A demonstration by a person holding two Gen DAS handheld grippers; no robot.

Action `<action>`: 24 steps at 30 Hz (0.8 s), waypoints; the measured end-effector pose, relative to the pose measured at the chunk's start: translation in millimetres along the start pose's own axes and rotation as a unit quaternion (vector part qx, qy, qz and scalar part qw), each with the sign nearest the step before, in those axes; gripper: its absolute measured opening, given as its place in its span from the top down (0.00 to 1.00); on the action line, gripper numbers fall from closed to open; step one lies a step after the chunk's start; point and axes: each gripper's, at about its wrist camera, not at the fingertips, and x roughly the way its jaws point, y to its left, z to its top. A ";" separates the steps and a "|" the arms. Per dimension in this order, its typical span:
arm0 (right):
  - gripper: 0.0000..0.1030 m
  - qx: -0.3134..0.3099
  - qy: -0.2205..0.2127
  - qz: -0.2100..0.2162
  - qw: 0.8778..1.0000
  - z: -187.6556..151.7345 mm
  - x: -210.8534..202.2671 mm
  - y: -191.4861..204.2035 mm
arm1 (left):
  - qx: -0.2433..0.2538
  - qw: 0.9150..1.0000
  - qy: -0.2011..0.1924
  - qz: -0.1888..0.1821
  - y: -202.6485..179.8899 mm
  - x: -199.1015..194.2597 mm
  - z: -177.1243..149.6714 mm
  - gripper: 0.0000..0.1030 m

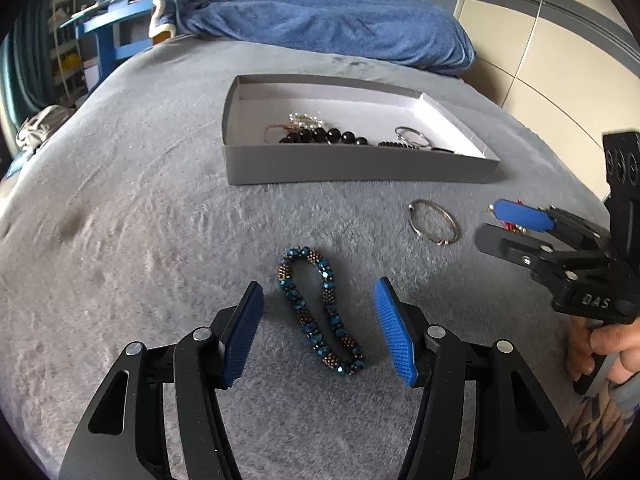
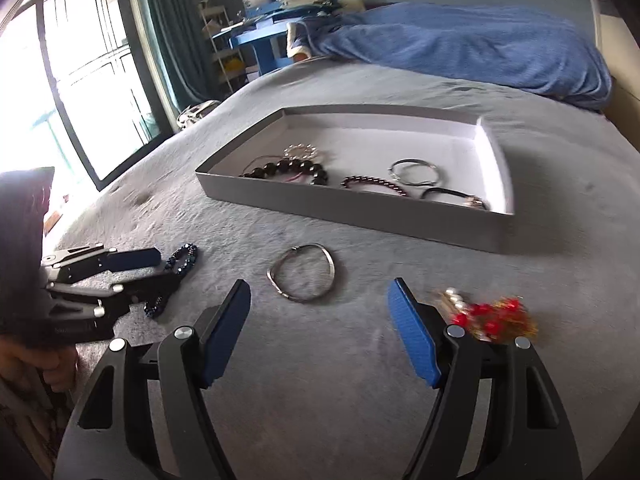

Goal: Organize jewelry
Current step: 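Grasp the blue beaded bracelet with the left tool while the right tool grasps the silver bangle, then carry the blue bracelet and silver bangle over the grey tray with both tools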

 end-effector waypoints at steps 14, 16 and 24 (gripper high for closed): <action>0.36 -0.046 0.054 -0.038 0.997 6.9 48.7 19.2 | 0.040 0.999 0.016 0.028 -14.4 13.1 -4.5 0.85; 0.48 -0.056 0.050 -0.041 0.996 6.4 49.3 23.2 | 0.040 0.999 0.013 0.027 -14.6 12.4 -4.1 0.86; 0.55 -0.047 0.016 -0.023 0.998 2.9 35.0 19.5 | 0.035 0.999 -0.019 0.004 -16.7 -0.7 1.2 0.86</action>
